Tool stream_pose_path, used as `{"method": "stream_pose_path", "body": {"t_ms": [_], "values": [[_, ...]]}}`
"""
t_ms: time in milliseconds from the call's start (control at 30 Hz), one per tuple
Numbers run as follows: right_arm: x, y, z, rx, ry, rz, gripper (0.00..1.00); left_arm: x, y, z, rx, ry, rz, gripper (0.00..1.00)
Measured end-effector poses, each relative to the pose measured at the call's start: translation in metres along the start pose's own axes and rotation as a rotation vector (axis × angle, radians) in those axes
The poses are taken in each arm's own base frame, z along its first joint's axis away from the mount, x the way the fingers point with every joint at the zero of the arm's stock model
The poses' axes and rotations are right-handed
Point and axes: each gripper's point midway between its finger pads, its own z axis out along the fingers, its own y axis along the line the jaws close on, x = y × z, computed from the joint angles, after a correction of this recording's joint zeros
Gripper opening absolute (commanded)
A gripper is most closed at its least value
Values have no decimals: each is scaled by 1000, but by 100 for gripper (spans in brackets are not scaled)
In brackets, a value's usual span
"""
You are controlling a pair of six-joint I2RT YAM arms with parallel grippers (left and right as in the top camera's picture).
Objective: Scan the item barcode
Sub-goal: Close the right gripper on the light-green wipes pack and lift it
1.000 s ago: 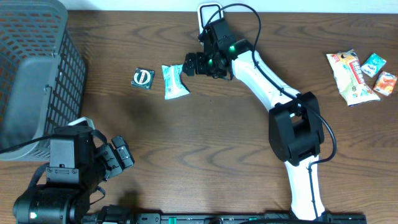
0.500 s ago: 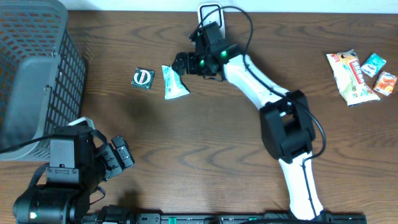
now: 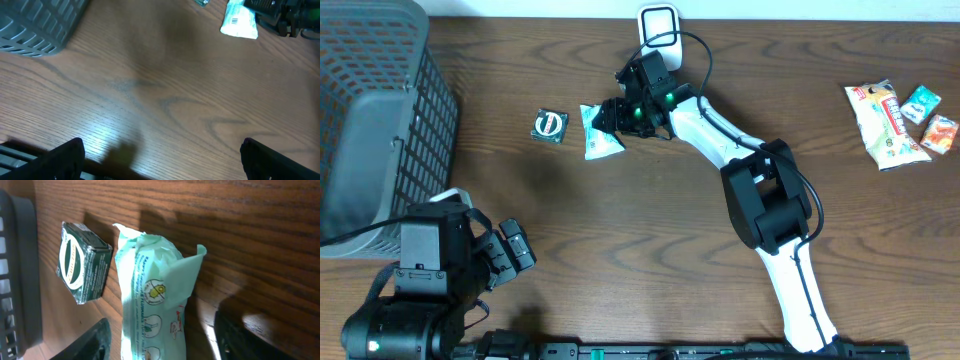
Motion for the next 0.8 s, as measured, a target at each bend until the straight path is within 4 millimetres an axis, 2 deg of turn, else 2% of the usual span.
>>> {"method": "stream_pose_path", "body": {"t_ms": [333, 433, 567, 700, 767, 800], "values": [[9, 1, 1, 5, 36, 13, 59, 0, 0, 0, 0, 0, 0, 98], [13, 6, 5, 21, 36, -3, 50, 0, 0, 0, 0, 0, 0, 98], [21, 11, 11, 44, 43, -20, 32, 0, 0, 0, 0, 0, 0, 98], [23, 10, 14, 49, 49, -13, 30, 0, 0, 0, 0, 0, 0, 98], [22, 8, 12, 36, 53, -5, 25, 0, 0, 0, 0, 0, 0, 98], [21, 6, 10, 27, 57, 0, 19, 0, 0, 0, 0, 0, 0, 98]]}}
